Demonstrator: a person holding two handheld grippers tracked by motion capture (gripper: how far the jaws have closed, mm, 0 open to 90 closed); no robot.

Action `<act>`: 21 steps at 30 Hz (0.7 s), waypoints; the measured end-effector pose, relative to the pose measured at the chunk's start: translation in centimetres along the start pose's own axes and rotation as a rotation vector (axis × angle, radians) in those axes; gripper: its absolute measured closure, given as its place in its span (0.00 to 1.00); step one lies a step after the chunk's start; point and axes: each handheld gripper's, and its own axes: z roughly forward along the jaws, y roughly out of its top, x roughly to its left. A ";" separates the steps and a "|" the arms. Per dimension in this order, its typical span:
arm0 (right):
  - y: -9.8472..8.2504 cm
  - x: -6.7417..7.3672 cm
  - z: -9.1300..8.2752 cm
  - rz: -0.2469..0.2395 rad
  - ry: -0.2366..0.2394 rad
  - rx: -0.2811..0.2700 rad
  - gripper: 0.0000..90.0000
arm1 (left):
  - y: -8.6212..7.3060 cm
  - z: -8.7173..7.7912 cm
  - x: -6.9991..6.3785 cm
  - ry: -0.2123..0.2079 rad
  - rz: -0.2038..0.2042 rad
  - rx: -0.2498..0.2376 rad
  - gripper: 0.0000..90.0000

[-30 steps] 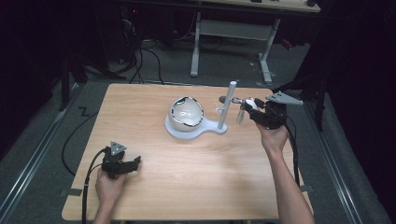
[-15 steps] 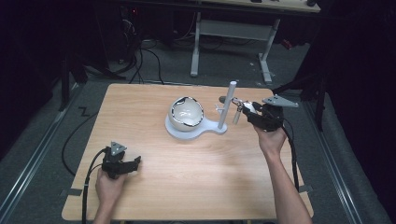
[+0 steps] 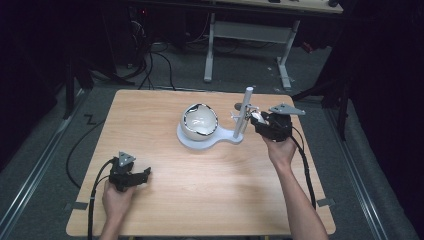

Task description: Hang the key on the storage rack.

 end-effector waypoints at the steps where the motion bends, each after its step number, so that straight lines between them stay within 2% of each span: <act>1: 0.0 0.1 0.1 0.000 -0.001 0.002 0.57 | 0.0 0.0 0.0 0.000 0.000 0.000 0.25; 9: -0.4 0.6 1.1 0.009 -0.003 0.018 0.57 | 0.0 0.0 0.0 0.000 0.000 0.000 0.25; 21: -1.0 0.6 1.9 0.016 -0.014 0.051 0.57 | 0.0 0.0 0.0 0.000 0.000 0.000 0.25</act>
